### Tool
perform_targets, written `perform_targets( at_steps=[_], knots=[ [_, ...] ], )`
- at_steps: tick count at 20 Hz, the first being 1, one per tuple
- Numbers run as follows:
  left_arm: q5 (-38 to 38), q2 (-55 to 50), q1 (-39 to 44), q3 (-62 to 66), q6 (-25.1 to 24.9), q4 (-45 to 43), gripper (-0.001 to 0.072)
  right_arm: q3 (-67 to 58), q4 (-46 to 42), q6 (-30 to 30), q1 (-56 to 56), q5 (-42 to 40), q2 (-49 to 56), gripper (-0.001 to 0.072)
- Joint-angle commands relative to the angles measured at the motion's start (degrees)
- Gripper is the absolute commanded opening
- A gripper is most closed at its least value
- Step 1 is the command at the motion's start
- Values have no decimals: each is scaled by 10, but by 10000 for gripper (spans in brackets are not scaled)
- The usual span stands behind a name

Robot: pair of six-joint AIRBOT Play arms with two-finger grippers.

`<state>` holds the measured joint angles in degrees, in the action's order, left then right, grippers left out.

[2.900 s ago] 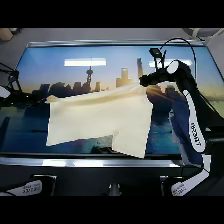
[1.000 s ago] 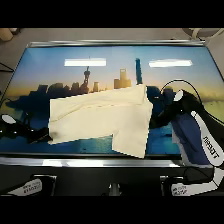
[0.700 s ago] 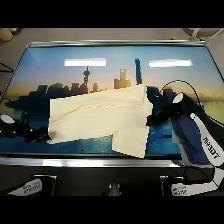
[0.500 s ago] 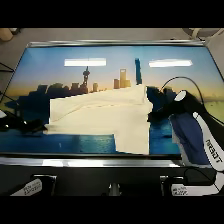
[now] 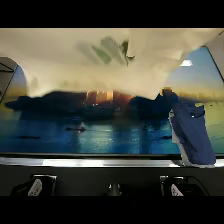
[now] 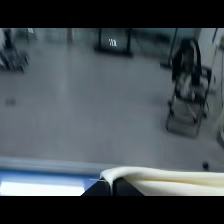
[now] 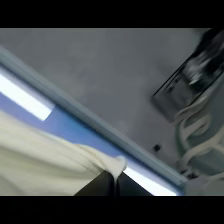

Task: Fold the shirts.

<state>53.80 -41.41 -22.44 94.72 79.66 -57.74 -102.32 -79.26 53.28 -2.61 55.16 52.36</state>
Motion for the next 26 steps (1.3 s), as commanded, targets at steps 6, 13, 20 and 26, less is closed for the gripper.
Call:
perform_targets(
  at_steps=[6, 13, 20, 26],
  knots=[
    [61, 94, -1, 61, 92, -99, 24, -53, -55, 31, 0, 75, -124, 16],
    [157, 38, -1, 61, 89, -123, 24, -53, -74, 59, 0, 155, -80, 16],
    [252, -174, 6, -45, 23, -136, 23, -6, 0, 74, 0, 343, 206, 15],
    [126, -406, 47, -97, 28, -145, 23, 37, 89, 98, 0, 185, 461, 15]
  ],
)
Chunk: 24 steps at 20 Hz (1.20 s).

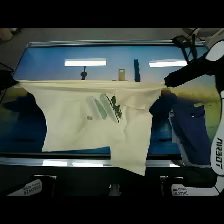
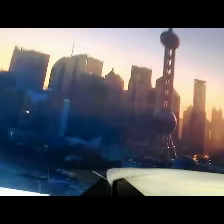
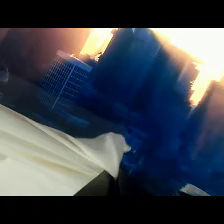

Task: Fold the shirts.

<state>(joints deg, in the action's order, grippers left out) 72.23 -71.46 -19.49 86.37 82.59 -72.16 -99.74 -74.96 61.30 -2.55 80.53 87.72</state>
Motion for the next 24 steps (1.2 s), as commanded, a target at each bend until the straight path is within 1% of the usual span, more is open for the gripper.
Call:
perform_targets(
  at_steps=[1, 3, 4, 5, 8, 10, 12, 14, 15, 17, 18, 20, 24],
  knots=[
    [-71, -141, 25, -1, -1, -1, 23, 12, 50, 21, 0, -103, 129, 16],
    [-99, -203, 41, 28, -1, -1, 24, 12, 69, -9, 0, -163, 158, 16],
    [-113, -225, 49, 38, -1, -1, 24, 12, 73, -31, 0, -181, 169, 16],
    [-125, -243, 56, 47, -2, -1, 24, 12, 73, -34, 0, -188, 176, 16],
    [-163, -275, 67, 61, -2, -1, 25, 12, 73, -33, 0, -189, 183, 16],
    [-167, -282, 64, 69, -2, -1, 25, 11, 73, -37, -1, -170, 171, 17],
    [-145, -281, 58, 77, -4, -1, 25, 11, 70, -37, -1, -116, 151, 17],
    [-106, -282, 56, 81, -30, -1, 25, 11, 70, -29, 1, -31, 137, 17],
    [-81, -284, 56, 81, -31, -1, 25, 15, 62, -21, 8, 0, 137, 17],
    [-17, -297, 59, 80, -31, -6, 24, 41, 28, -13, 33, 10, 138, 17],
    [8, -303, 60, 80, -31, -23, 24, 59, 13, -5, 46, 9, 138, 17],
    [38, -311, 60, 80, -31, -57, 24, 86, -13, 0, 64, 5, 138, 17],
    [73, -321, 61, 80, -31, -61, 24, 100, -60, 9, 66, 0, 137, 17]
  ],
)
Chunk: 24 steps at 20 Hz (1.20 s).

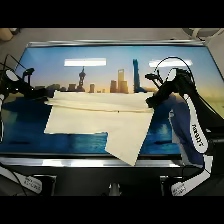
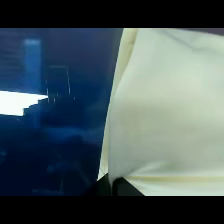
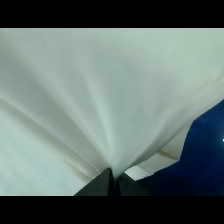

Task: Fold the shirts.

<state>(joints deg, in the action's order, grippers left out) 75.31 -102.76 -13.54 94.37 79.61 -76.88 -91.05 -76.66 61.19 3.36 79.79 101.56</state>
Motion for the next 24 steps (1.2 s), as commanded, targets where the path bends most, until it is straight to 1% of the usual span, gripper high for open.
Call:
perform_targets(
  at_steps=[1, 4, 5, 9, 10, 11, 12, 14, 15, 17, 18, 20, 23, 24],
  knots=[
    [51, -13, 2, 0, -2, -14, 24, 13, -57, 12, 7, 9, -1, 17],
    [98, -34, 2, 0, -2, -14, 24, 13, -59, 14, 7, 3, -1, 17],
    [107, -40, 2, 0, -2, -14, 24, 13, -58, 23, 7, 2, 0, 17],
    [102, -42, 2, 0, -2, -14, 26, 36, -16, 27, 7, 0, 2, 20],
    [102, -42, 2, 1, -2, -9, 100, 36, -13, 30, 7, 0, 2, 87],
    [106, -40, 2, 1, -1, -8, 327, 35, -13, 31, 7, 0, -2, 281],
    [111, -36, 1, 1, 7, -8, 475, 35, -17, 28, 7, 1, -12, 425],
    [120, -20, -4, 1, 9, -9, 475, 35, -29, 4, 2, 24, -43, 504],
    [128, -10, -9, 1, 12, -13, 463, 35, -31, 0, -9, 45, -60, 504],
    [152, 13, -25, -8, 25, -17, 463, 43, -34, 1, -48, 89, -86, 492],
    [156, 32, -34, -31, 28, -17, 463, 69, -33, 1, -68, 95, -104, 481],
    [138, 81, -54, -123, 27, -17, 463, 160, -30, -1, -85, 78, -150, 477],
    [56, 150, -83, -289, 24, -16, 463, 286, 18, -31, -84, 15, -214, 476],
    [38, 163, -89, -324, 7, -13, 463, 311, 31, -37, -84, -2, -228, 476]
  ],
)
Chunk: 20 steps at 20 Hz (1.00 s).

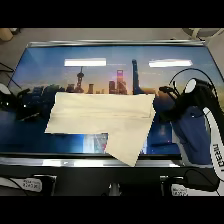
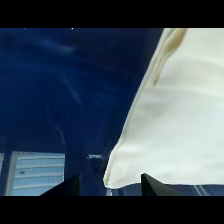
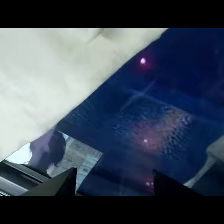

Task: Fold the shirts.

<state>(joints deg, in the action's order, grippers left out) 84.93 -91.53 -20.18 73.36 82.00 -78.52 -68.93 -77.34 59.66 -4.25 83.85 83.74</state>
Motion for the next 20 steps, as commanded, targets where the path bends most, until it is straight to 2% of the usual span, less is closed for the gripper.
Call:
perform_targets(
  at_steps=[1, 3, 8, 9, 10, 11, 12, 13, 14, 17, 20],
  knots=[
    [-74, 57, -24, -135, -28, 5, 463, 103, 39, -21, -8, -53, -57, 475],
    [-92, 55, -22, -151, -32, 12, 463, 110, 38, -21, -8, -62, -60, 410],
    [-124, 50, -9, -156, -24, 38, 462, 110, 37, -22, -8, -72, -60, 413],
    [-128, 48, -6, -156, -19, 38, 427, 110, 37, -25, -8, -71, -60, 416],
    [-128, 45, -3, -156, -19, 44, 310, 110, 37, -25, -8, -68, -60, 422],
    [-128, 43, 0, -158, -16, 53, 255, 113, 38, -25, -8, -64, -60, 424],
    [-130, 43, 3, -161, -14, 60, 254, 121, 42, -26, -8, -58, -60, 425],
    [-130, 43, 6, -162, -14, 63, 170, 136, 54, -30, -8, -56, -61, 427],
    [-130, 44, 6, -162, -14, 64, 29, 158, 73, -38, -8, -60, -66, 429],
    [-124, 48, 5, -161, -18, 63, 26, 249, 184, -67, -8, -94, -103, 433],
    [-124, 52, 5, -161, -24, 64, 25, 330, 235, -70, -8, -173, -126, 458]
  ],
)
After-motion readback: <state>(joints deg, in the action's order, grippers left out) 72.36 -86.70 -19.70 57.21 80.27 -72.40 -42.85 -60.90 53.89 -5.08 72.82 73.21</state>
